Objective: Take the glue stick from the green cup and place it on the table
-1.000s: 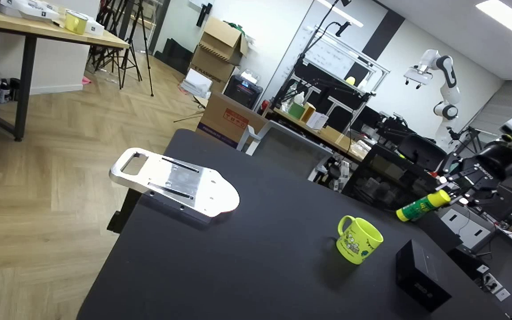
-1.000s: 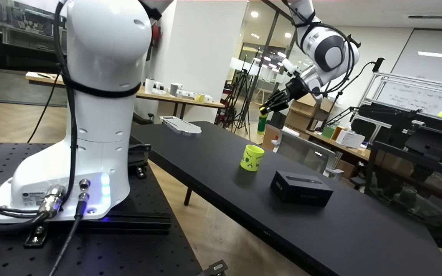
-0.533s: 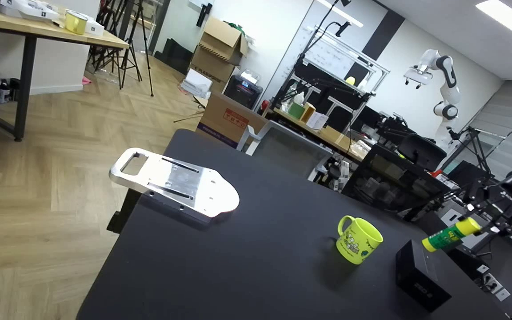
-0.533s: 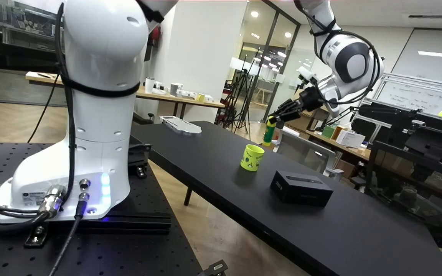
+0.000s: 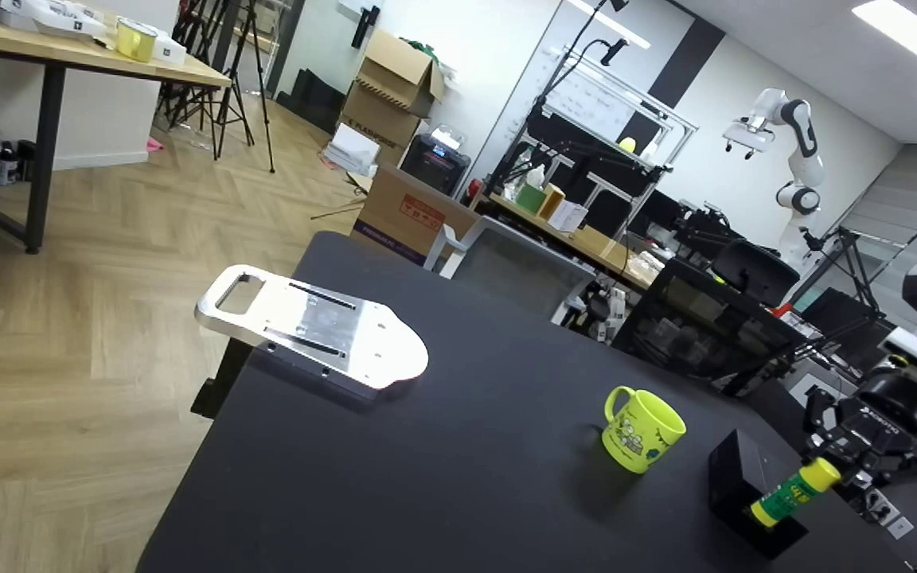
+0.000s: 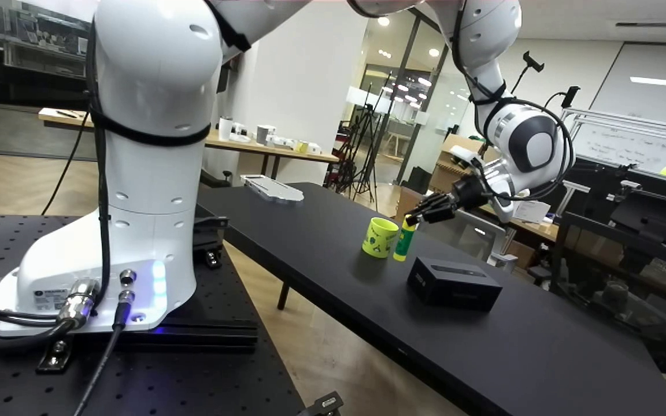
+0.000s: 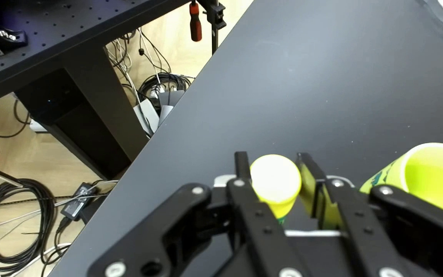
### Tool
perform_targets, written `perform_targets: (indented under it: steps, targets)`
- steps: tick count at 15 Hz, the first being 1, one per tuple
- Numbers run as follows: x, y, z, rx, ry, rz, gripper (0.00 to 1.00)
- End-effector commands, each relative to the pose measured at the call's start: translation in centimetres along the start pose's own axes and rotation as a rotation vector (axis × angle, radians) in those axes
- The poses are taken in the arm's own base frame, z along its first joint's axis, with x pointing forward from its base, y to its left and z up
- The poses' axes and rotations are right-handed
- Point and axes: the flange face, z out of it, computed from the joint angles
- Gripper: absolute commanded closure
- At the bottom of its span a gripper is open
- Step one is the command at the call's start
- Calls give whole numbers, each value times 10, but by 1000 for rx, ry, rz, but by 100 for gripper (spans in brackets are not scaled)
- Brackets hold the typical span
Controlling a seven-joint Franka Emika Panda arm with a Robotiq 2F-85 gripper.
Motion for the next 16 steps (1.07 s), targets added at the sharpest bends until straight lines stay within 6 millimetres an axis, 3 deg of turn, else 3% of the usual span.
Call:
perform_targets:
  steps: [1,16]
  targets:
    - [21,-5,2,-32,-27,66,91]
    - [72,-6,33,-54,-60,107,91]
